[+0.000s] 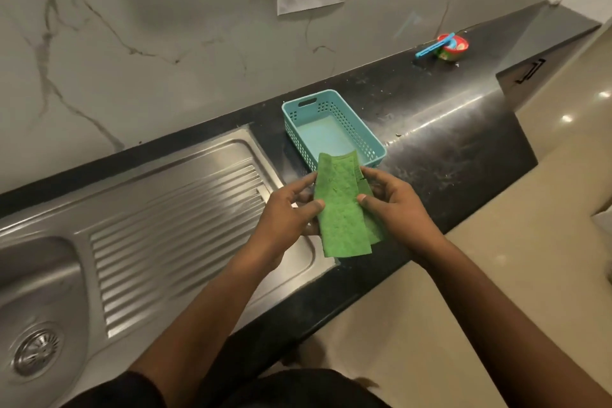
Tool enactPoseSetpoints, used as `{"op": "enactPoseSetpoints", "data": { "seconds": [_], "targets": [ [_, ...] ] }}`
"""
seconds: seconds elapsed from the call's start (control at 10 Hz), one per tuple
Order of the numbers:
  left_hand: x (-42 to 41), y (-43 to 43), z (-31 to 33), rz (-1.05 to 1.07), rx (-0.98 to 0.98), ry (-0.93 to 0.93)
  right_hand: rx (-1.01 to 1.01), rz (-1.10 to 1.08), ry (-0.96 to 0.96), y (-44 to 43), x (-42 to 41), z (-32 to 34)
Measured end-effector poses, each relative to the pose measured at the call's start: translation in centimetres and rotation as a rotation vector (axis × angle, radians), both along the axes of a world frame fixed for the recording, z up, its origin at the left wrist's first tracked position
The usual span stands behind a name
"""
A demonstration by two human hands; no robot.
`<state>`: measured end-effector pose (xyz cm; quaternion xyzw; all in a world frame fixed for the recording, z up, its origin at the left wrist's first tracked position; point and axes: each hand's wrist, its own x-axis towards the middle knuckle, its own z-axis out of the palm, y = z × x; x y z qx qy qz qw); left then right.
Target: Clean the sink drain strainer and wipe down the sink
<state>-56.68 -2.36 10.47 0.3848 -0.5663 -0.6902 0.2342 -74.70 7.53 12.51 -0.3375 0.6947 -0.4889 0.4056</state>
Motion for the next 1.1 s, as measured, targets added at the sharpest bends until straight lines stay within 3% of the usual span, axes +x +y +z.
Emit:
{"op": "enactPoseSetpoints", "data": {
  "seconds": [0.3,0.5,0.8,1.1],
  "targets": [
    [-7.0,-6.2,0.7,0.162,-0.084,-0.103,0.08,0.123,0.133,-9.7,-8.5,1.3],
    [-12.5,-8.6,2.1,0.244,-0.005,-0.169,0.111,0.23,0.241,-15.8,-13.2,0.3],
    [-18.0,-11.0,-1.9,0.428,0.124,-0.201,0.162,0.442,0.509,-20.6,-14.2,-2.6],
    [-18.9,-11.0,-3.4,0.408,0.038,-0.231,0.256,0.539,0.634,-20.8,-14.5,-4.9]
  ]
}}
